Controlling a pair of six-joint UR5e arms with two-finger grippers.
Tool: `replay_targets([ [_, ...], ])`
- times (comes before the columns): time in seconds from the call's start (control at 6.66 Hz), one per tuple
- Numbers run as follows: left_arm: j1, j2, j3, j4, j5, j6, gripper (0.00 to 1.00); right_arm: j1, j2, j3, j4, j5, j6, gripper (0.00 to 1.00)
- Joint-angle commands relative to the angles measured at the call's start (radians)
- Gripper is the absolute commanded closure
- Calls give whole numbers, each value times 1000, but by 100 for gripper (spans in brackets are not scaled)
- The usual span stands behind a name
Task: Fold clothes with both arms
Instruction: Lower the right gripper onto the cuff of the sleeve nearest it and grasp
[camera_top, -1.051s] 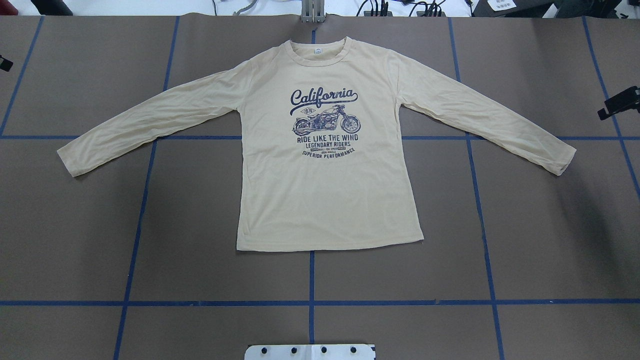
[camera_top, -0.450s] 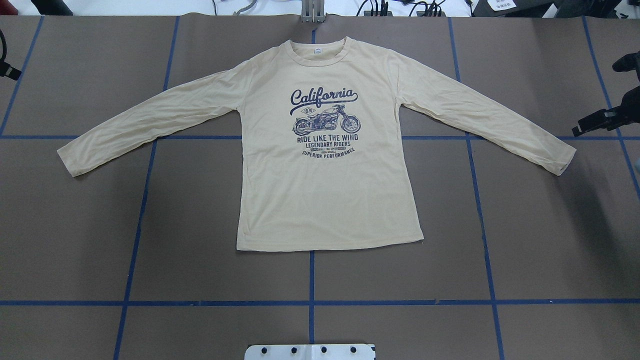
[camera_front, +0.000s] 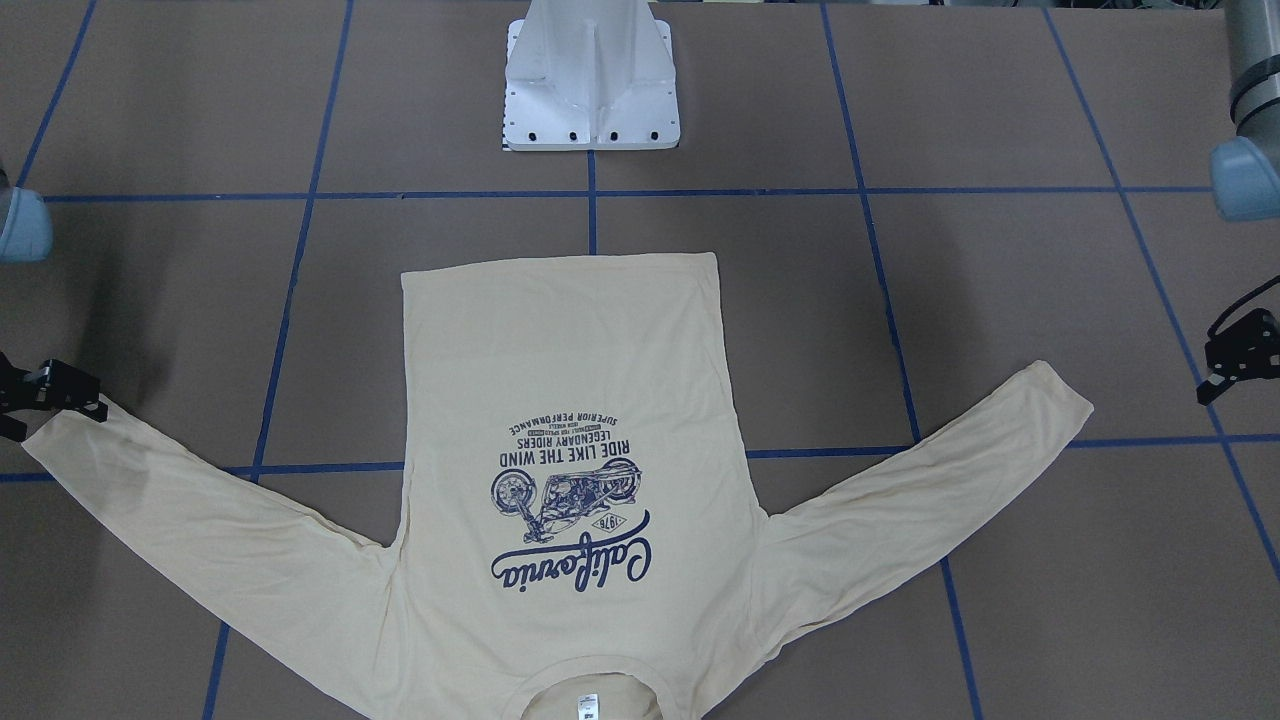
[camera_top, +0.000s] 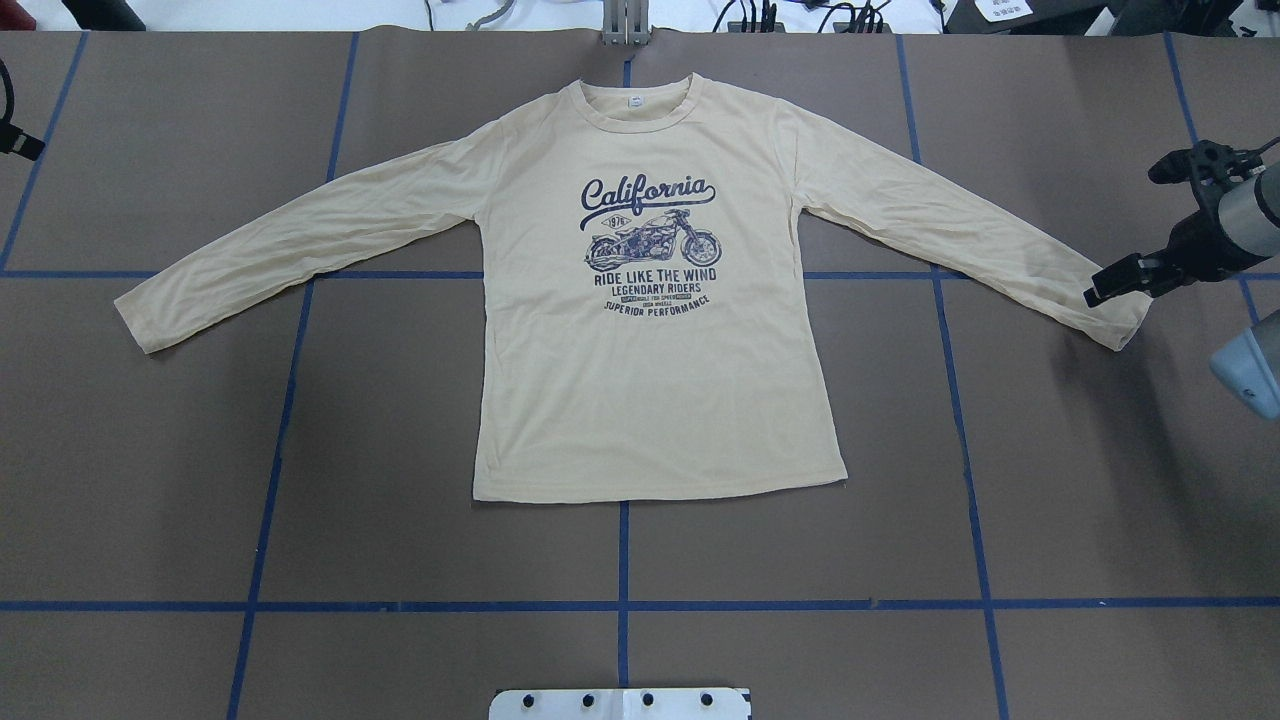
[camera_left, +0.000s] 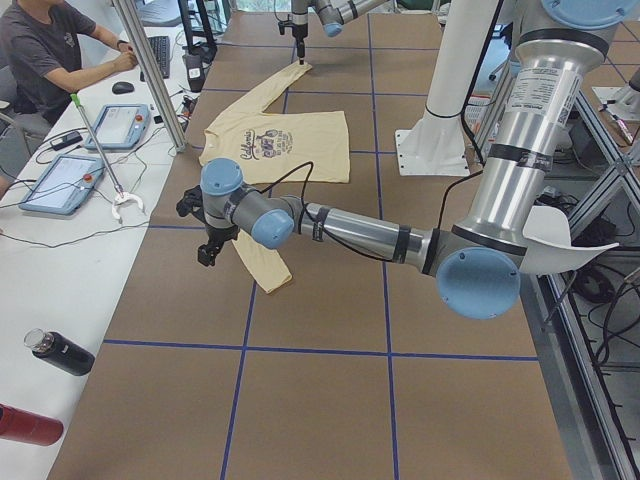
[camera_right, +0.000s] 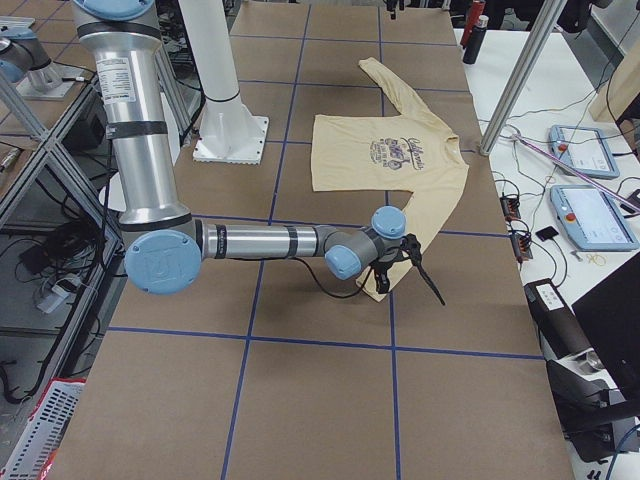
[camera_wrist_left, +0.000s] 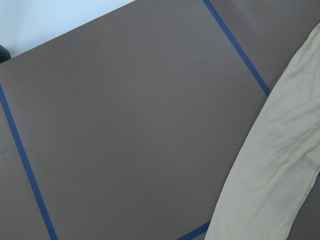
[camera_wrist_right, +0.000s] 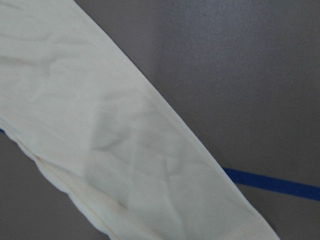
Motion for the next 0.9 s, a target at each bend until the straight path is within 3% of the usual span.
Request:
replay_targets([
  [0.0,0,0,-1,-3,-27,0,1,-1,-25,-9,-6,-21,0,0],
  [0.45,0,2,-1,-3,-60,3,1,-18,-24,-15,-8,-63,0,2],
  [0.6,0,3,-1,-3,-60,4,1,-19,-24,-18,-8,-63,0,6],
  [0.75,0,3,-1,-3,-60,4,1,-18,-25,-20,-9,-63,0,17],
])
